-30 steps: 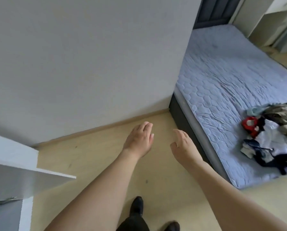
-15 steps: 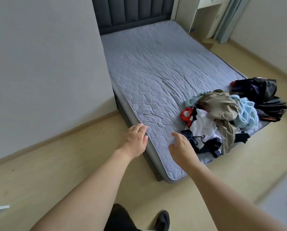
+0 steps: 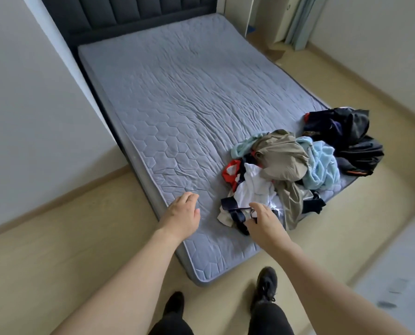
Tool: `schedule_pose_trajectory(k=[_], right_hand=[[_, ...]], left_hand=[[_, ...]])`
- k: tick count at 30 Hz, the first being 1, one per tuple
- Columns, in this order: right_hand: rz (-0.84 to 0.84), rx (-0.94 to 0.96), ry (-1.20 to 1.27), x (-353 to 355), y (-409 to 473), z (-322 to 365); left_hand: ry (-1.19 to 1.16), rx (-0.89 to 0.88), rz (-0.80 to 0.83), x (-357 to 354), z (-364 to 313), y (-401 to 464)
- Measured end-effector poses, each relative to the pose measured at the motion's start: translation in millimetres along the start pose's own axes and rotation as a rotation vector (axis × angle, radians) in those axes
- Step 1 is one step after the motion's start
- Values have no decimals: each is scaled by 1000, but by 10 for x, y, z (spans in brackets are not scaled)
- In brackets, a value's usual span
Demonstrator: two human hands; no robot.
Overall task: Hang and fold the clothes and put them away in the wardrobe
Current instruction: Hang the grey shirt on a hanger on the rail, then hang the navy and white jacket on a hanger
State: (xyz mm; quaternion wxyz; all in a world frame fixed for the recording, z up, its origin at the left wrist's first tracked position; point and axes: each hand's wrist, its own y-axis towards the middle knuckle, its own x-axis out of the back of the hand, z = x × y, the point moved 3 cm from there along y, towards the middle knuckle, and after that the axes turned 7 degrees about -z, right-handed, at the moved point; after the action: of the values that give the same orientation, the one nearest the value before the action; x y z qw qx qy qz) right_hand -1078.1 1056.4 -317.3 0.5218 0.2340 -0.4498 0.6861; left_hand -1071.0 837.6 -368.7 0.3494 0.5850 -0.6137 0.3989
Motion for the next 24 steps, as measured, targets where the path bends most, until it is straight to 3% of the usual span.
schedule_pose_trajectory(k=[4, 8, 14, 18, 24], right_hand=[[55, 28, -48, 429, 685, -602], [174, 99, -133, 762, 1322, -1035], [311, 282, -342, 1023, 2037, -1170], [394, 467, -481, 724, 2467, -1145], [554, 679, -649, -424, 3399, -1529]], left_hand=[[-28, 157, -6, -375, -362, 527], [-200, 544, -17, -679, -756, 843], [-380, 909, 63, -1090, -1113, 883], [-560, 1099, 109, -1605, -1099, 928], [-801, 1336, 163, -2923, -1035, 1227]])
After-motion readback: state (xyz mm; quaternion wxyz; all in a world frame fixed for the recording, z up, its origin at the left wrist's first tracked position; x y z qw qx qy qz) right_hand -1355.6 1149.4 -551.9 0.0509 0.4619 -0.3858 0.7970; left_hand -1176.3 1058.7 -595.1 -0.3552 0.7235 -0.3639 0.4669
